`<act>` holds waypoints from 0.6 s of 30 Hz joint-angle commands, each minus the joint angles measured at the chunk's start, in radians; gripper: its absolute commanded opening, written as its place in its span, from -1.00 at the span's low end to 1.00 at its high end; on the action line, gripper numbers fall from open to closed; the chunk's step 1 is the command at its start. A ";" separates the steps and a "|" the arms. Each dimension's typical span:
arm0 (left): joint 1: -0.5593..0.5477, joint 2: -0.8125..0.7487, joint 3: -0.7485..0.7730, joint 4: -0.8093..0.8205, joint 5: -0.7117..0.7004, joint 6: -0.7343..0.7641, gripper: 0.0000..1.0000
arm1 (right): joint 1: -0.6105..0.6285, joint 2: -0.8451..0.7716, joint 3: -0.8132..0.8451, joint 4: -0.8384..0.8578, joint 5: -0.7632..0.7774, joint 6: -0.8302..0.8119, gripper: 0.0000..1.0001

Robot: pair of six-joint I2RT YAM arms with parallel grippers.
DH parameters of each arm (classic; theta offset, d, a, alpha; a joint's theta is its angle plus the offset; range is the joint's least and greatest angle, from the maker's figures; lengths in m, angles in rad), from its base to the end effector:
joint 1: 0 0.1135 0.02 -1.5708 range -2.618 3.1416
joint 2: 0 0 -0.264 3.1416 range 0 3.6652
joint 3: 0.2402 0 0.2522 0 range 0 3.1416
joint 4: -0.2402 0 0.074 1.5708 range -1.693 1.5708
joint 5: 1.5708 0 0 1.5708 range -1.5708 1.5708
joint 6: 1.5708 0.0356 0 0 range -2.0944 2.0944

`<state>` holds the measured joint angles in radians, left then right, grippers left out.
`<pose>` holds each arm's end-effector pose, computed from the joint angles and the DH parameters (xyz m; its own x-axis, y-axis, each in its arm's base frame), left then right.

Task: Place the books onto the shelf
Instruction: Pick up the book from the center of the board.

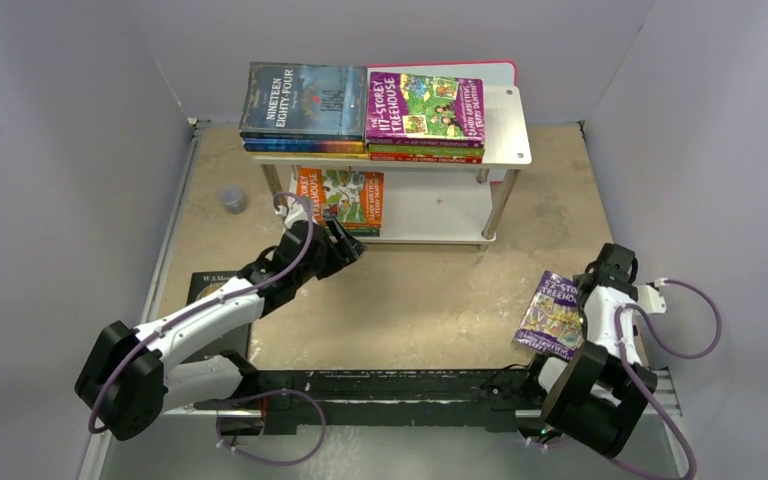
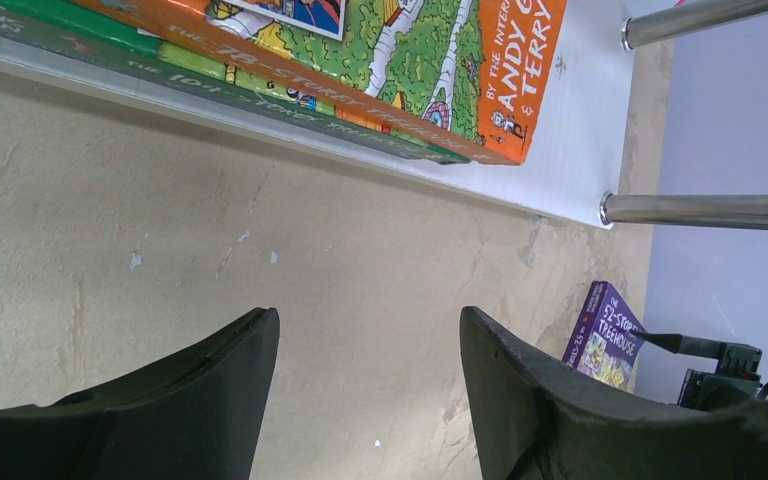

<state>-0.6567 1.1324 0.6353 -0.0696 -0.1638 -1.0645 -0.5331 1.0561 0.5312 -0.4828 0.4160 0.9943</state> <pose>0.1967 -0.1443 0.2299 -0.6377 -0.5979 -0.4857 -0.1326 0.7063 -0.6954 0.1554 -0.1084 0.1824 0.1485 0.8028 -0.5775 0.9652 0.0094 0.2613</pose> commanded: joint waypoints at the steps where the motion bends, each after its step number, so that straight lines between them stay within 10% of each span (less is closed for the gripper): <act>1: 0.002 0.022 0.054 0.054 0.018 -0.025 0.30 | -0.005 0.024 0.002 0.032 0.057 0.008 0.96; 10: 0.002 0.012 0.043 0.073 0.037 -0.026 0.29 | -0.005 0.030 -0.073 0.100 -0.263 -0.038 0.85; 18: 0.002 0.119 0.031 0.141 0.112 -0.020 0.26 | -0.004 -0.056 -0.137 0.195 -0.529 -0.175 0.15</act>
<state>-0.6567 1.2129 0.6453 -0.0196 -0.1043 -1.0885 -0.5442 1.0122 0.4290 -0.3157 0.1093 0.9104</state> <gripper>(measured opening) 0.634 0.631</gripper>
